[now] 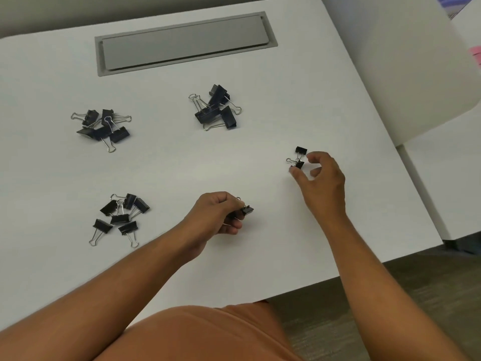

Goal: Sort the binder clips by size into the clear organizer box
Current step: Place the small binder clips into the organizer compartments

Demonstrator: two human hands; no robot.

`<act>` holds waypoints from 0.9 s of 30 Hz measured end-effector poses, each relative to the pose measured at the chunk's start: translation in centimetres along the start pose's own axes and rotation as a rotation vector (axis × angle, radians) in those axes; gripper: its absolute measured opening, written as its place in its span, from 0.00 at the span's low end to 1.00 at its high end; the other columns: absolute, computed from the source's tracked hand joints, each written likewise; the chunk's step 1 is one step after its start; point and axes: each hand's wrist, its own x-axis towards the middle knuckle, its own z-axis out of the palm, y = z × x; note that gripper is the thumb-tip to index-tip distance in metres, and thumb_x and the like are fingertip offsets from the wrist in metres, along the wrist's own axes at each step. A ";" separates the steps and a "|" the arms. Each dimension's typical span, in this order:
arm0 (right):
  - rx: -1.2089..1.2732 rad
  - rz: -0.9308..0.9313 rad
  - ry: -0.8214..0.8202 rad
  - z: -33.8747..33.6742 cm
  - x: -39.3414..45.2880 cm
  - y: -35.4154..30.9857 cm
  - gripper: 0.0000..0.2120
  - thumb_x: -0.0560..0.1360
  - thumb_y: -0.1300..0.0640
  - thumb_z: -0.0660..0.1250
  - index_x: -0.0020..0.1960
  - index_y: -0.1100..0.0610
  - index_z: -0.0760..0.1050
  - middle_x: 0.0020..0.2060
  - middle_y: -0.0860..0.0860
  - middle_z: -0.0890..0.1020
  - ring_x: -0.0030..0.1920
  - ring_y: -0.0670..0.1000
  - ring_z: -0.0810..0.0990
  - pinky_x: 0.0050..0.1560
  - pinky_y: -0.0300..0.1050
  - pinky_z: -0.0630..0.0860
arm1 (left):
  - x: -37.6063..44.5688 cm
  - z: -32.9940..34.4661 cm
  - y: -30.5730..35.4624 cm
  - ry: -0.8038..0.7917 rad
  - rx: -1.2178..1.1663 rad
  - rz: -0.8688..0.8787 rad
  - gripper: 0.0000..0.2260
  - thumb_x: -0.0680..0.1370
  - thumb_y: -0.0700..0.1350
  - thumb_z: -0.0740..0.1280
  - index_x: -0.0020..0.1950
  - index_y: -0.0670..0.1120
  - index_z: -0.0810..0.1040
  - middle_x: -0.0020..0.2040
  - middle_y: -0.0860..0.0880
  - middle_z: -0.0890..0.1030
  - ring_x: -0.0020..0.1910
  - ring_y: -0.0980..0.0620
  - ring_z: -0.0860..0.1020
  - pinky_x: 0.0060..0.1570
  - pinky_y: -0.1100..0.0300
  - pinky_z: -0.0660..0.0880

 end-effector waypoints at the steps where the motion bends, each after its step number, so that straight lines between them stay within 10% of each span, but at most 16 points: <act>1: 0.001 0.004 -0.021 0.3 0.4 0.1 0.17 0.75 0.52 0.78 0.61 0.51 0.77 0.55 0.43 0.80 0.49 0.47 0.76 0.50 0.39 0.73 | -0.2 -0.2 -0.1 -0.006 -0.003 -0.005 0.08 0.83 0.43 0.68 0.48 0.40 0.82 0.42 0.45 0.84 0.38 0.48 0.81 0.42 0.56 0.81; 10: 0.067 0.034 0.039 0.2 0.0 -0.9 0.11 0.73 0.56 0.78 0.53 0.51 0.80 0.46 0.45 0.83 0.41 0.43 0.81 0.42 0.29 0.73 | -2.4 -2.8 -0.5 0.047 -0.046 0.028 0.09 0.84 0.43 0.67 0.47 0.41 0.82 0.41 0.45 0.84 0.37 0.48 0.80 0.41 0.55 0.80; 18: 0.582 0.383 -0.029 2.5 -7.3 -5.5 0.12 0.82 0.60 0.61 0.47 0.57 0.83 0.37 0.48 0.81 0.38 0.49 0.78 0.39 0.45 0.76 | -6.0 -6.8 -2.1 0.136 -0.188 0.064 0.10 0.84 0.42 0.67 0.45 0.41 0.81 0.40 0.43 0.81 0.35 0.48 0.77 0.37 0.56 0.78; 27: 0.644 0.384 -0.650 11.3 -17.5 -16.8 0.09 0.84 0.62 0.62 0.55 0.59 0.82 0.40 0.56 0.83 0.40 0.53 0.83 0.41 0.47 0.78 | -12.1 -15.2 -4.8 0.274 -0.240 0.182 0.09 0.84 0.42 0.66 0.47 0.40 0.82 0.38 0.44 0.80 0.33 0.49 0.76 0.36 0.56 0.75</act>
